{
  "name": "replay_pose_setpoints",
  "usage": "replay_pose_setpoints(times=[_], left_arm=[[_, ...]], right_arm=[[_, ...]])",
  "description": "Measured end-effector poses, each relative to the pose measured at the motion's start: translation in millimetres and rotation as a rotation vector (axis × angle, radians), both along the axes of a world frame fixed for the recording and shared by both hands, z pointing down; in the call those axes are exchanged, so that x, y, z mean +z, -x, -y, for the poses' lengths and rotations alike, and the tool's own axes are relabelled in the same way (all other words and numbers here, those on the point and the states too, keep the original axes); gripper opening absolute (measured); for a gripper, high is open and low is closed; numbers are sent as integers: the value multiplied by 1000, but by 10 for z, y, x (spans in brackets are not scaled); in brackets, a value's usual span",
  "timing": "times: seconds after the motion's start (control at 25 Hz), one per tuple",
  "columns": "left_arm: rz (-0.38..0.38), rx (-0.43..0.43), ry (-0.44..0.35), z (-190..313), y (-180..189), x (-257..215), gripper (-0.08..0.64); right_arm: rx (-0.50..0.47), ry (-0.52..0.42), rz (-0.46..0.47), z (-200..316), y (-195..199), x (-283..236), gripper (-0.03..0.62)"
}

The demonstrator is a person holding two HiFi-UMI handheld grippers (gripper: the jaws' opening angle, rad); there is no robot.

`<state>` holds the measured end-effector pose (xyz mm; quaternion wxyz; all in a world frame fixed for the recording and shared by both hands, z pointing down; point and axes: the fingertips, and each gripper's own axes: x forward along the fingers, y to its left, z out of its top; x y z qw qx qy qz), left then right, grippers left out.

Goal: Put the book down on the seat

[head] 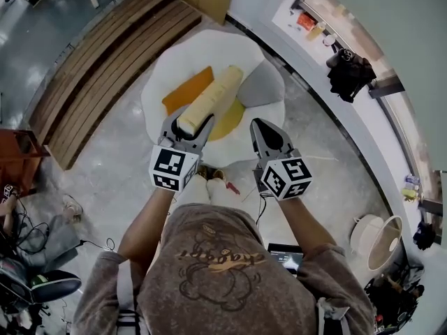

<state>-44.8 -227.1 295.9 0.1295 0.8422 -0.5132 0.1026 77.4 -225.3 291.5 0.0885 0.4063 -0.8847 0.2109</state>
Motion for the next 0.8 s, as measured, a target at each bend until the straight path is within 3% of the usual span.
replay_pose_setpoints(times=[0.8], left_arm=[[-15, -37, 118, 500, 23, 929, 206]], right_arm=[[53, 17, -18, 551, -24, 696, 20]])
